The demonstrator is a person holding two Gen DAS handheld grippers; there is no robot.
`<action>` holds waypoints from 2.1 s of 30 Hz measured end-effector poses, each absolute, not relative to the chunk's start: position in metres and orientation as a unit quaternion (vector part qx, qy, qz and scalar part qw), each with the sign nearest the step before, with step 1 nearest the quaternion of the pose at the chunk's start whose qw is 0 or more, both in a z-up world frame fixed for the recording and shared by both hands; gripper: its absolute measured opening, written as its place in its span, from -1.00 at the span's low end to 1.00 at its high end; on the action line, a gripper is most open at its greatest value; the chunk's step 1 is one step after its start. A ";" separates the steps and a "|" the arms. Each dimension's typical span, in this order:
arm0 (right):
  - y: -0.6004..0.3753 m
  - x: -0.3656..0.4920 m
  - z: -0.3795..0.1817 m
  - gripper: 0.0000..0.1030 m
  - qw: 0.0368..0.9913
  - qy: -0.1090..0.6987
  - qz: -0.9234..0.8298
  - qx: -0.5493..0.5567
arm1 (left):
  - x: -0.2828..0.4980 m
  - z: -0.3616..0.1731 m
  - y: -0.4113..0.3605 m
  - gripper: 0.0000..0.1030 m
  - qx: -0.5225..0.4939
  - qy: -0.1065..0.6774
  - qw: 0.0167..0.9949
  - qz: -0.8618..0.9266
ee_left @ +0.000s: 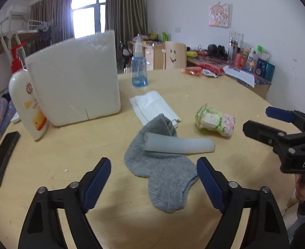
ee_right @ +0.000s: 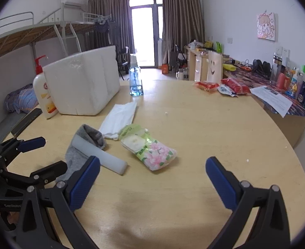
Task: Organize soft objects
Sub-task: 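Close the left tool on the grey sock while the right tool grasps the floral wipes pack, then lift the grey sock and the wipes pack off the table with both tools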
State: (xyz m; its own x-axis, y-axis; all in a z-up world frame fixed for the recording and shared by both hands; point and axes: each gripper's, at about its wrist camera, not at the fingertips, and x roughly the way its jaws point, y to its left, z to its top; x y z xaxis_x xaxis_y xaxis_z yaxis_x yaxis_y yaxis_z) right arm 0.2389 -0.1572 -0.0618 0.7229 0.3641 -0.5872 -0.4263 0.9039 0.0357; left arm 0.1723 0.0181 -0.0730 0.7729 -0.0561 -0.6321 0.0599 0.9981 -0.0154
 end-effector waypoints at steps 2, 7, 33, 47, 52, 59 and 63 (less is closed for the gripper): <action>-0.156 0.244 -0.064 0.99 0.922 0.317 0.216 -0.055 | 0.177 -0.076 0.018 0.54 0.004 0.346 0.938 -0.032; -0.152 0.257 -0.068 0.99 0.914 0.338 0.215 -0.064 | 0.188 -0.081 0.014 0.13 0.010 0.365 0.930 -0.038; -0.120 0.295 -0.081 0.72 0.884 0.386 0.227 -0.134 | 0.201 -0.095 0.013 -0.65 0.011 0.415 0.908 -0.063; -0.114 0.298 -0.095 -0.01 0.864 0.407 0.253 -0.154 | 0.202 -0.094 0.018 -0.78 -0.010 0.414 0.908 -0.070; -0.121 0.298 -0.093 -0.14 0.867 0.405 0.261 -0.124 | 0.199 -0.093 0.016 -0.79 -0.005 0.409 0.910 -0.069; -0.137 0.291 -0.082 -0.14 0.878 0.394 0.260 -0.078 | 0.194 -0.086 0.018 -0.80 -0.003 0.397 0.916 -0.063; -0.142 0.282 -0.074 -0.14 0.884 0.381 0.263 -0.062 | 0.188 -0.075 0.018 -0.80 0.001 0.380 0.923 -0.062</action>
